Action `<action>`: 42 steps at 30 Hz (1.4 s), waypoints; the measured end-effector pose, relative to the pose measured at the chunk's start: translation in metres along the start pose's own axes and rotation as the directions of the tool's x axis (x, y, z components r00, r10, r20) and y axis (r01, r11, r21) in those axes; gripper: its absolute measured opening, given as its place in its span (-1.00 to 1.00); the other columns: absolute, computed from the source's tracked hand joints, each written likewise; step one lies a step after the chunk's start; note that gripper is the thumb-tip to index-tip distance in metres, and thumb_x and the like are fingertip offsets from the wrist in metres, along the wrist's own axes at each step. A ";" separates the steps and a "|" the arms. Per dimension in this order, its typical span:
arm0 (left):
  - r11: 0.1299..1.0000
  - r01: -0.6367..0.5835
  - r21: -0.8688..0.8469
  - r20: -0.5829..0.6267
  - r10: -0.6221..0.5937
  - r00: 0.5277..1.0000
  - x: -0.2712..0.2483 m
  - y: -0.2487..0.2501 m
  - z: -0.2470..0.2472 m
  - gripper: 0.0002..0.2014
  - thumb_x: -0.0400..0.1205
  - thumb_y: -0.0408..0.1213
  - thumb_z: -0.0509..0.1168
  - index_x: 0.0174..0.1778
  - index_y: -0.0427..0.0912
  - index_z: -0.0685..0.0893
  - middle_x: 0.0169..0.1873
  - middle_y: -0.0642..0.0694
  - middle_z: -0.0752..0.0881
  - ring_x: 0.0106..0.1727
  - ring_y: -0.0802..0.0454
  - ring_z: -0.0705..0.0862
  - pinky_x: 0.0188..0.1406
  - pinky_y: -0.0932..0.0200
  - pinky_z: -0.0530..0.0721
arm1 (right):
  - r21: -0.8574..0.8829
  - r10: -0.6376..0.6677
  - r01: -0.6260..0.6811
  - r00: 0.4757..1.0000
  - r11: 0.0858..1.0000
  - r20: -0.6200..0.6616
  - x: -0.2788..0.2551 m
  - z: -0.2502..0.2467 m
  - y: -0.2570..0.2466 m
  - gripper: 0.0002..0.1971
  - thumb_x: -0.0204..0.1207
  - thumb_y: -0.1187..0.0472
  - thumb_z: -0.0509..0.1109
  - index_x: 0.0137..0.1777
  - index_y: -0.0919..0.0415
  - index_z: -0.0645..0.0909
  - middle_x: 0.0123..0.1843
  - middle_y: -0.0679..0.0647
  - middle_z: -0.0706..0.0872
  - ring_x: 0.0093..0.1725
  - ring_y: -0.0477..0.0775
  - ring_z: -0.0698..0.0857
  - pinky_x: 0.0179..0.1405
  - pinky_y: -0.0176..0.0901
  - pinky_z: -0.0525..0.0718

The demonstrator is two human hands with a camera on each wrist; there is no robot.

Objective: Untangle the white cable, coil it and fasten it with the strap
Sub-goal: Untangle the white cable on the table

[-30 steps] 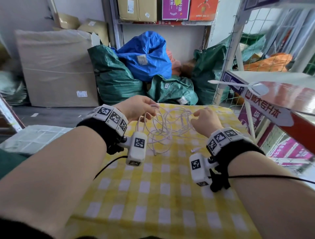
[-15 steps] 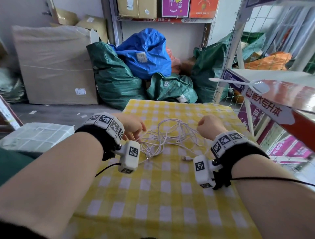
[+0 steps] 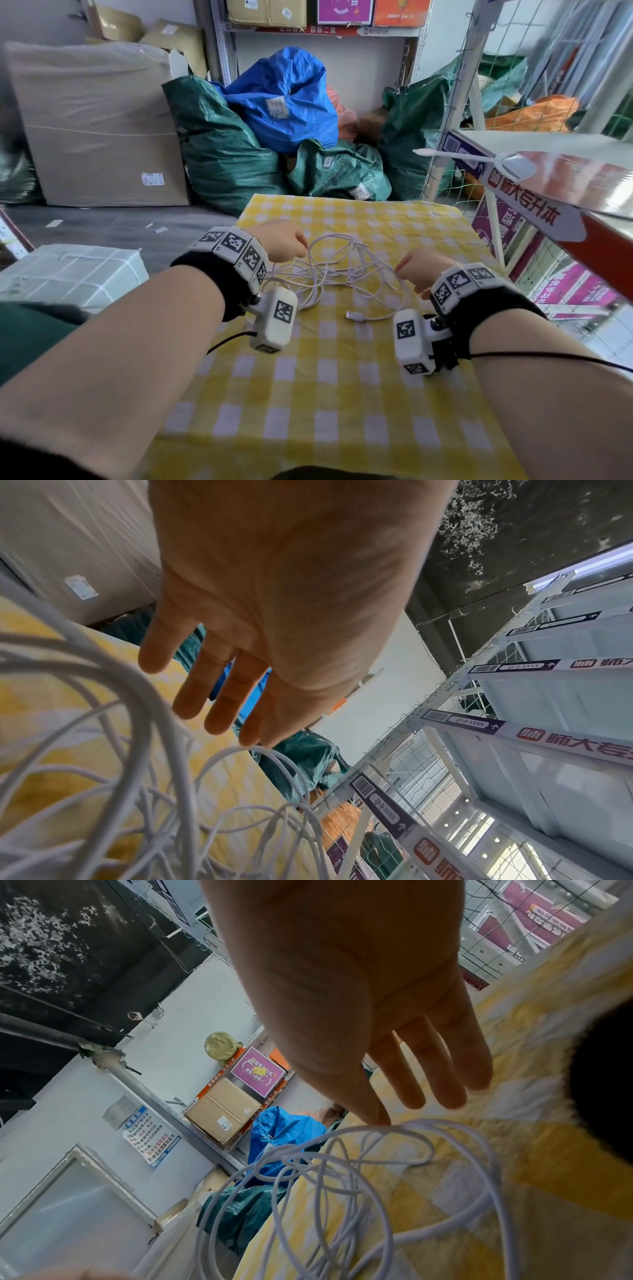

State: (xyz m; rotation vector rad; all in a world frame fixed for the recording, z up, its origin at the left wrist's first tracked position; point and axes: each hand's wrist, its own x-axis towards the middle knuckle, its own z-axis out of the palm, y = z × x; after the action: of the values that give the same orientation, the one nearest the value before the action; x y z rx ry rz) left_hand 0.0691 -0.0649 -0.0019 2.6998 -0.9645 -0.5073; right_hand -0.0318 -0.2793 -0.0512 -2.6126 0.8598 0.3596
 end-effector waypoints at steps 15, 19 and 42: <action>0.993 -0.092 -0.077 -0.078 0.086 0.993 0.008 0.017 0.008 -0.53 0.64 -0.23 0.26 0.50 -0.13 0.41 0.44 -0.13 0.48 0.39 -0.06 0.49 0.14 0.22 0.42 | 0.457 -0.194 0.279 0.955 0.845 -0.225 -0.016 -0.016 -0.011 -0.81 0.51 0.36 0.41 0.09 0.19 0.62 -0.12 0.12 0.81 -0.30 -0.04 0.74 -0.24 -0.18 0.74; 0.987 -0.148 -0.063 -0.140 0.138 0.980 0.010 0.020 0.007 -0.43 0.63 -0.12 0.30 0.56 -0.07 0.32 0.53 -0.15 0.37 0.50 -0.08 0.40 0.30 0.12 0.41 | 0.522 -0.272 0.386 0.920 0.761 -0.283 -0.027 -0.026 -0.017 -0.86 0.57 0.38 0.32 0.08 0.22 0.60 -0.12 0.11 0.80 -0.23 0.05 0.75 -0.35 -0.28 0.63; 0.990 -0.127 -0.058 -0.275 0.106 0.956 0.003 0.012 0.001 -0.79 0.65 -0.44 0.16 0.15 -0.25 0.62 0.08 -0.10 0.65 0.10 -0.03 0.59 0.00 0.20 0.50 | 0.404 -0.312 0.552 0.794 0.730 -0.522 -0.043 -0.045 -0.039 -0.87 0.52 0.30 0.39 -0.12 0.04 0.69 -0.25 -0.07 0.78 -0.39 -0.15 0.59 -0.20 -0.15 0.66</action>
State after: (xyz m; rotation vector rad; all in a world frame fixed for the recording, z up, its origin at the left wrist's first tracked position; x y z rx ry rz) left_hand 0.0641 -0.0758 0.0006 2.5403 -0.9972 -0.1406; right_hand -0.0356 -0.2469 0.0146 -2.2548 0.3293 -0.5391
